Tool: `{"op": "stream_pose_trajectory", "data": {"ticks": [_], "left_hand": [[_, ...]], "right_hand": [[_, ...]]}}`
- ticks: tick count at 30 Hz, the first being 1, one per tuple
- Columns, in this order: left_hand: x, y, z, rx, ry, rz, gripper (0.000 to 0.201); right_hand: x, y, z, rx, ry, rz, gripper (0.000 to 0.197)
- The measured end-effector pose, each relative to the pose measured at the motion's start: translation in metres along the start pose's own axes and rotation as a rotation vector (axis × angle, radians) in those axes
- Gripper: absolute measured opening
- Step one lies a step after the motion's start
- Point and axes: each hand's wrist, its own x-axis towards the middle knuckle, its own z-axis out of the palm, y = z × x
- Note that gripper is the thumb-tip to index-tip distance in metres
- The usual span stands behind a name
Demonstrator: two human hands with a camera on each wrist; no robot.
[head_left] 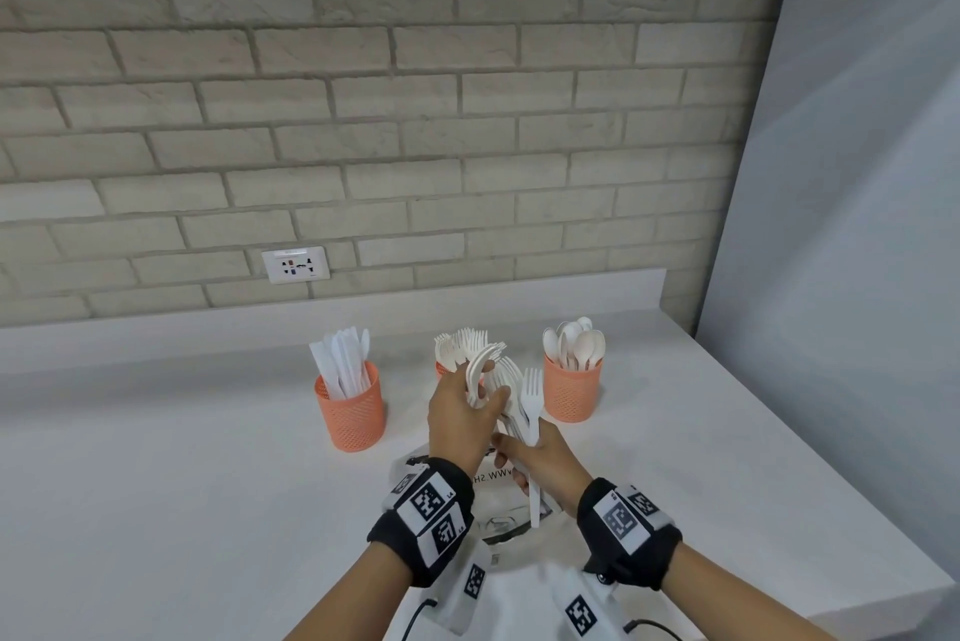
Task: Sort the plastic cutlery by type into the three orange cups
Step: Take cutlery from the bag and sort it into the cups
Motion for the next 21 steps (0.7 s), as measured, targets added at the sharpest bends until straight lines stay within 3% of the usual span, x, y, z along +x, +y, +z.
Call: {"op": "stream_pose_trajectory", "data": {"ticks": [8,21], "left_hand": [[0.002,-0.002,0.007,0.108,0.011,0.0,0.022],[0.002,-0.005,0.012,0.048,0.029,-0.121,0.027]], "right_hand": [[0.0,0.003,-0.002,0.031,-0.019,0.017,0.007],[0.004,0.008,-0.005,-0.063,0.006,-0.064,0.025]]}}
